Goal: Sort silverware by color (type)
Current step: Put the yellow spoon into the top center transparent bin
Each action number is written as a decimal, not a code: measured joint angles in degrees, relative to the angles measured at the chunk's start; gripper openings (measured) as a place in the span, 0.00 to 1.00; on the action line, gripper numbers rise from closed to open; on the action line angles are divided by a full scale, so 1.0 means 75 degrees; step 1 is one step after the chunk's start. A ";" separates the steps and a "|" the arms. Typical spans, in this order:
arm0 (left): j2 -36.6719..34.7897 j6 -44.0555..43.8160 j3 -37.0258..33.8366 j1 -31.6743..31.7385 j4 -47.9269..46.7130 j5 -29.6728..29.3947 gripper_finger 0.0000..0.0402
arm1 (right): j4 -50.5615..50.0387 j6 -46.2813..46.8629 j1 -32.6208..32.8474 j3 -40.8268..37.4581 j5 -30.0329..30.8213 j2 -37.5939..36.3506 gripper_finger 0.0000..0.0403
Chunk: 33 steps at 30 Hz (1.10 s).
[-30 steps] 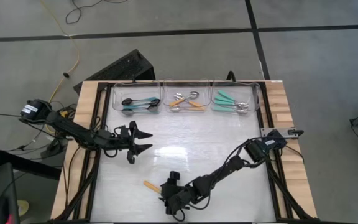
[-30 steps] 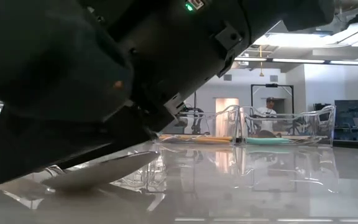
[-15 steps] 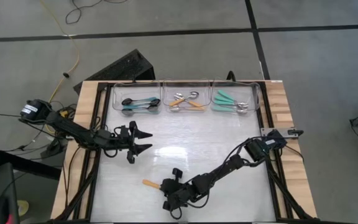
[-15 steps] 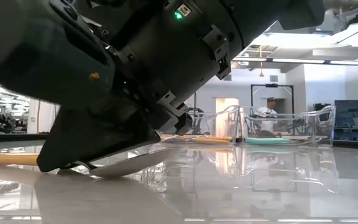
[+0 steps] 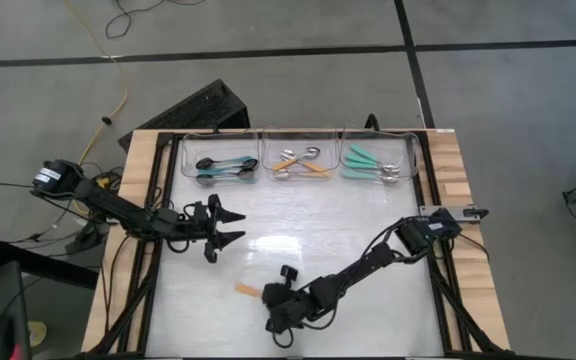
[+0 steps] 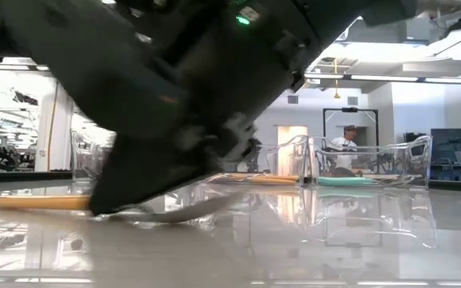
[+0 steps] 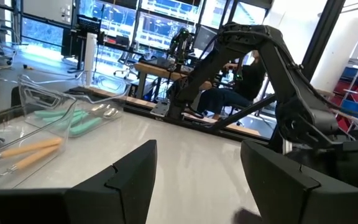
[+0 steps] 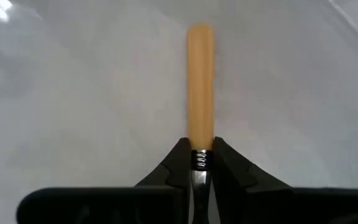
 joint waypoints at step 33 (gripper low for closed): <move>0.0003 0.0500 -0.0003 0.0001 -0.0131 -0.0019 0.54 | -0.1274 -0.4324 -0.2720 -0.3618 0.0513 -0.5563 0.16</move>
